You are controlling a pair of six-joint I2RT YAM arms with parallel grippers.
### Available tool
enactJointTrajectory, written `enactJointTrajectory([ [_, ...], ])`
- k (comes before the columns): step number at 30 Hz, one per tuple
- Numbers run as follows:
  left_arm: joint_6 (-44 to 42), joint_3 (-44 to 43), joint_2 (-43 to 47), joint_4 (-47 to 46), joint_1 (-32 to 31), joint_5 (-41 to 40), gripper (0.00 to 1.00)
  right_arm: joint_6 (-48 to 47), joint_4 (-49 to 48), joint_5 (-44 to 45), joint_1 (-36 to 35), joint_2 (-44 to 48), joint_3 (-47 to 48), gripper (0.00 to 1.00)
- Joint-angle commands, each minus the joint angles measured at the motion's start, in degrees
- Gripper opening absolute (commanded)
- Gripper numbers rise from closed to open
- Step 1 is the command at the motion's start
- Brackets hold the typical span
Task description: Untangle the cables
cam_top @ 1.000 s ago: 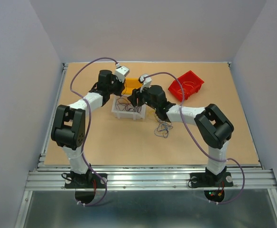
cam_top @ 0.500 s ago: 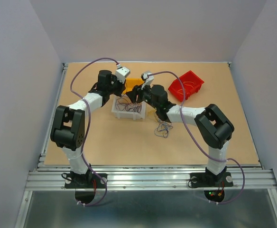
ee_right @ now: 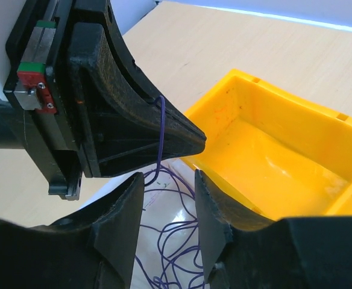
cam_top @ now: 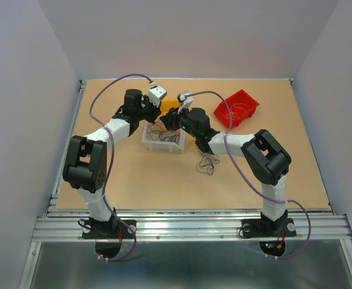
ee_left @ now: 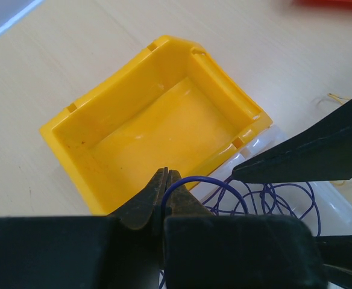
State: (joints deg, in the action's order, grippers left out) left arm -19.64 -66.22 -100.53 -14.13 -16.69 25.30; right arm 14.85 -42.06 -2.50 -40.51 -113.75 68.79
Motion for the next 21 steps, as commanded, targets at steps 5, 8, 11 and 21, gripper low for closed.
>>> enactJointTrajectory([
  [5, -2.16, -0.14, 2.88, -0.55, -0.71, 2.47, 0.07, -0.52, -5.39, 0.48, 0.26, 0.73, 2.05, 0.17],
  [8, -2.33, -0.23, 2.8, -0.46, -0.71, 2.47, 0.13, -0.44, -5.48, 2.23, 0.26, 1.6, 0.47, 0.01],
  [11, -2.42, -0.14, 3.32, -0.46, -0.71, 2.56, 0.21, 0.0, -5.4, 5.83, 0.43, 2.31, -1.46, 0.01],
  [21, -2.95, 1.79, 7.8, -1.16, -0.45, 2.56, 0.35, -0.61, -5.31, 4.17, 2.98, 4.42, -9.02, 0.0],
])
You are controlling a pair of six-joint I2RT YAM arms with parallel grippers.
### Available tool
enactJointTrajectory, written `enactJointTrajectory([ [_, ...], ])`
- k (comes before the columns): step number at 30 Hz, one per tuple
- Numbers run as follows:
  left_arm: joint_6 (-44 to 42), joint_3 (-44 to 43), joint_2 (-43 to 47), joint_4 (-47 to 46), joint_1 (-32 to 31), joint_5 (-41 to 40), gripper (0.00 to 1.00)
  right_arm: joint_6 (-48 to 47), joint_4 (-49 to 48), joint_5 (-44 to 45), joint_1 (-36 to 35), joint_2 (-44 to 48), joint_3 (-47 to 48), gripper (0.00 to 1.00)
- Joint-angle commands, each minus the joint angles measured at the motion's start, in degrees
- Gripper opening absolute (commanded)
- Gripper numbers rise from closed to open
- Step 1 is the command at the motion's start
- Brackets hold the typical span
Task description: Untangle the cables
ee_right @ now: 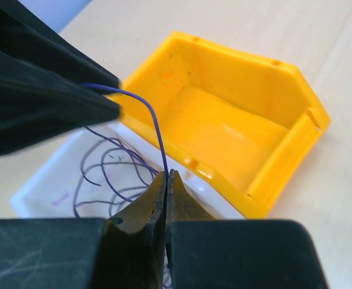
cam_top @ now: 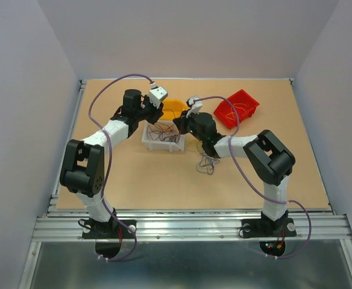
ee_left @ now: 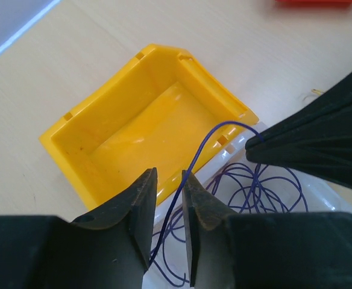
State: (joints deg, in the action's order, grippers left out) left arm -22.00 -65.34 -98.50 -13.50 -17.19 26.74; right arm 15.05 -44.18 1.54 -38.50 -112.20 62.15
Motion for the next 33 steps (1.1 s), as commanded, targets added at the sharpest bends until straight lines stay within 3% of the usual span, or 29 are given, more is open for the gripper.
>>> enactJointTrajectory([
  [1, -0.68, 1.18, 6.56, -2.06, 0.14, 1.12, 0.35, -1.77, -3.28, -0.31, 1.06, 2.87, -2.82, 0.01],
  [7, -0.5, 1.1, 7.18, -1.62, 0.93, 2.34, 0.34, -5.29, -0.47, -4.96, 1.24, 2.25, -3.71, 0.01],
  [15, -1.29, -1.63, 4.98, 1.8, 1.19, 3.23, 0.33, -7.23, 7.52, -9.1, 1.23, -2.75, 2.27, 0.01],
  [20, -5.41, -4.53, 4.1, 9.53, 1.28, 6.83, 0.51, -7.93, 9.9, -9.89, 1.24, -4.69, 4.64, 0.01],
  [24, -7.53, -1.2, 7.08, 8.58, 1.28, 5.17, 0.57, -8.02, 10.43, -10.24, 1.23, -5.39, 5.52, 0.01],
  [29, -7.18, 2.85, 10.69, 5.41, 1.55, 1.65, 0.52, -8.28, 10.78, -9.89, 1.24, -5.4, 5.61, 0.0],
  [33, -5.26, 1.98, 7.72, 4.88, 1.72, -1.94, 0.42, -9.07, 11.05, -9.45, 1.15, -4.34, 4.47, 0.01],
])
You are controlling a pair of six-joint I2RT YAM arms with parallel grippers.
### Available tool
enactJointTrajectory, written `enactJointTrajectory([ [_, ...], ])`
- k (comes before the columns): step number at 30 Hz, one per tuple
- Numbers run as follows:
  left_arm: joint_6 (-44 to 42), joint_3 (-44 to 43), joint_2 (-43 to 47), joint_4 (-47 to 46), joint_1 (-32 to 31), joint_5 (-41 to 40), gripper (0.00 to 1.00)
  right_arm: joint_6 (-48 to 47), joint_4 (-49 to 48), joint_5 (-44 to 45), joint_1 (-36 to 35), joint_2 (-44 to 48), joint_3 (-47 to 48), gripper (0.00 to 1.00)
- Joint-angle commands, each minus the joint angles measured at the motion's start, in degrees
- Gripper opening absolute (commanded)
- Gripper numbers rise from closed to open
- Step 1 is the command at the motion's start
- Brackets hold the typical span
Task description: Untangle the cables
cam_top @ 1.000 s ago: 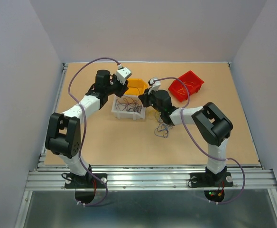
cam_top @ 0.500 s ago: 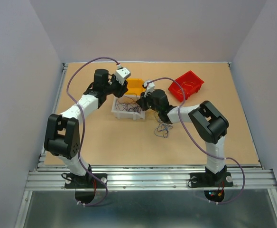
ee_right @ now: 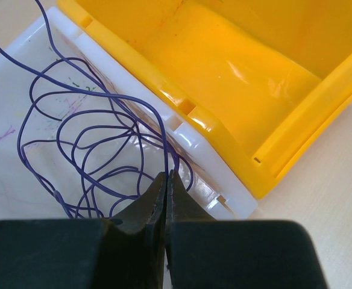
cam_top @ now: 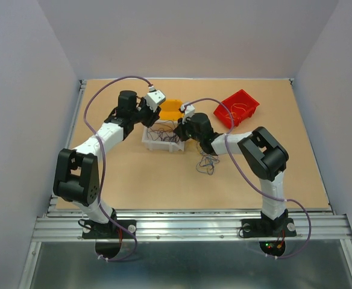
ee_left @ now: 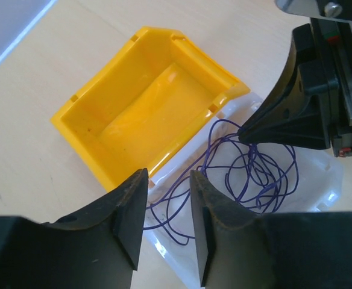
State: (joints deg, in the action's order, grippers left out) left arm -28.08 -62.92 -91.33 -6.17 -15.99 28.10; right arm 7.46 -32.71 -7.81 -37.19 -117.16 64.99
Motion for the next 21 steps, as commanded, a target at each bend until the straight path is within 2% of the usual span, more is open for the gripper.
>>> enactJointTrajectory([
  [1, 1.09, -0.8, 0.02, -2.26, 0.61, -3.92, 0.41, -1.49, -0.34, 0.08, -0.08, 0.8, 1.54, 0.01],
  [5, 2.84, -1.6, -1.13, -2.7, 1.48, -5.15, 0.36, -1.66, -0.08, 0.17, -0.08, 0.53, 1.63, 0.01],
  [13, 4.52, -0.63, 1.07, -3.42, 3.24, -10.6, 0.34, -1.49, 0.19, -0.27, -0.08, 0.01, 2.33, 0.01],
  [14, 4.26, -0.63, 0.89, -2.88, 3.42, -10.78, 0.29, -1.49, 0.19, -0.45, -0.08, -0.08, 2.42, 0.01],
  [17, 3.55, -0.9, 0.01, -1.12, 3.68, -12.45, 0.22, -1.4, 0.19, -0.8, -0.08, -0.26, 2.6, 0.01],
  [19, 3.38, -0.46, -0.08, -0.6, 3.86, -11.84, 0.22, -1.31, 0.19, -0.89, -0.08, -0.26, 2.6, 0.0],
  [21, 3.29, -0.19, 0.27, -0.07, 3.86, -10.61, 0.34, -1.22, 0.19, -0.97, -0.08, -0.34, 2.68, 0.0],
])
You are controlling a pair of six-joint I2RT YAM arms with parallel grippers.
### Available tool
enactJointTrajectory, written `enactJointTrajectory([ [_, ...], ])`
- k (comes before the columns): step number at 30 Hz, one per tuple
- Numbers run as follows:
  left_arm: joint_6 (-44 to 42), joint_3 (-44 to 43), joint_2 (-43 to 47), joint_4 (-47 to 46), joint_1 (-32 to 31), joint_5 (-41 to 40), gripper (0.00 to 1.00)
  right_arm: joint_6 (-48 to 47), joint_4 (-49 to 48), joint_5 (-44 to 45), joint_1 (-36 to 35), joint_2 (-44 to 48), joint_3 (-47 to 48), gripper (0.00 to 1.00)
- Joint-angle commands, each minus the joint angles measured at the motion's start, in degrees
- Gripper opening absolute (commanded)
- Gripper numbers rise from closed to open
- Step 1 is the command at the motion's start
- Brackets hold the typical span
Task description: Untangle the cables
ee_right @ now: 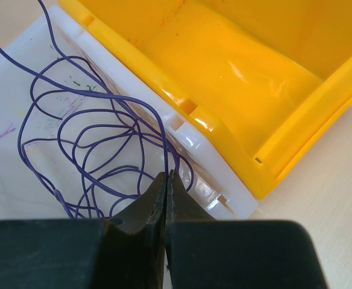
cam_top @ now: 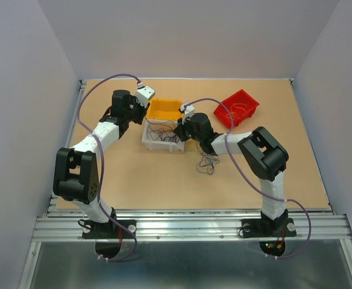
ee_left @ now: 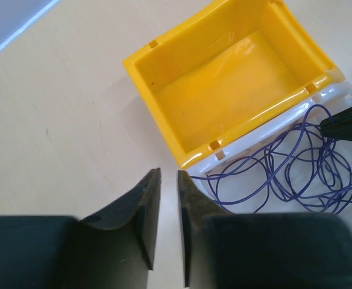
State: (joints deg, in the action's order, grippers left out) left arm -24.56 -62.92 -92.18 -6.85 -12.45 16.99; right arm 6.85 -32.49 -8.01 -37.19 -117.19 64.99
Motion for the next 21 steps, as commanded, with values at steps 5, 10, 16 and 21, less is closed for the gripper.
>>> enactJointTrajectory([
  [5, 0.3, 1.92, 4.81, 0.7, 0.49, 3.66, 0.58, -0.61, -0.03, -0.69, -0.08, -0.32, 2.77, 0.01],
  [10, 1.44, 0.61, 2.37, 2.8, 0.49, 6.55, 0.59, -0.35, 0.06, -0.78, -0.08, -0.59, 3.12, 0.01],
  [16, 1.27, -3.35, -3.17, 6.76, 0.49, 10.07, 0.45, -0.17, 0.15, -0.51, -0.08, -0.67, 3.3, 0.0],
  [21, 1.35, -4.41, -4.32, 9.49, 0.49, 10.96, 0.34, -0.17, 0.15, -0.78, -0.08, -0.85, 3.39, 0.01],
])
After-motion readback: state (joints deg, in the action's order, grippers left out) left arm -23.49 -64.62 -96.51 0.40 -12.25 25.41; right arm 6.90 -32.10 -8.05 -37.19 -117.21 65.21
